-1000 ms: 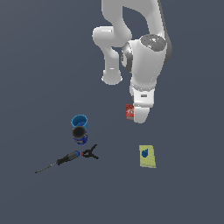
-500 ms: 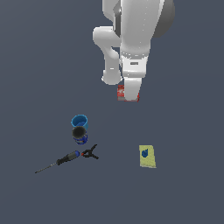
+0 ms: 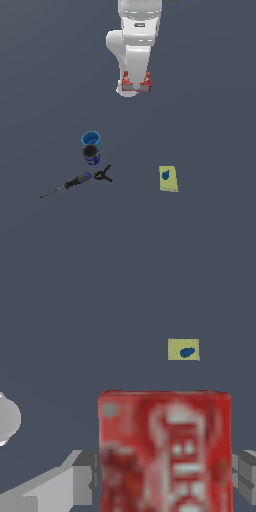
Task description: Pick up a designated object from a clutter of objects.
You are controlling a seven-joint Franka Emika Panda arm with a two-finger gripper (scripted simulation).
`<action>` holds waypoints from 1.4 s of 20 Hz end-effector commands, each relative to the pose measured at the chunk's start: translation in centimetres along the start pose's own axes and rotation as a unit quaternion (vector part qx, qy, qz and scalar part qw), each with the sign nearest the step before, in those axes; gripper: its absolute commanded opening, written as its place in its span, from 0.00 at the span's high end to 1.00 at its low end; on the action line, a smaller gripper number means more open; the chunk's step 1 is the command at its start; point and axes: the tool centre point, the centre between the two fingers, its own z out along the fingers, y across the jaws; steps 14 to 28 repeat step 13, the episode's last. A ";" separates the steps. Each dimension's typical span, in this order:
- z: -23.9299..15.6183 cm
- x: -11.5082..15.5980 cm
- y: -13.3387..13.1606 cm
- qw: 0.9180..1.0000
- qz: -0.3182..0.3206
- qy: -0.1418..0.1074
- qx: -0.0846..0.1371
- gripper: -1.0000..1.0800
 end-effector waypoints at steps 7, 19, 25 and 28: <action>-4.3 -2.0 -0.6 1.000 0.001 -0.002 0.002 1.00; -5.2 -2.4 -0.6 1.000 0.001 -0.002 0.002 1.00; -5.2 -2.4 -0.6 1.000 0.001 -0.002 0.002 1.00; -5.2 -2.4 -0.6 1.000 0.001 -0.002 0.002 1.00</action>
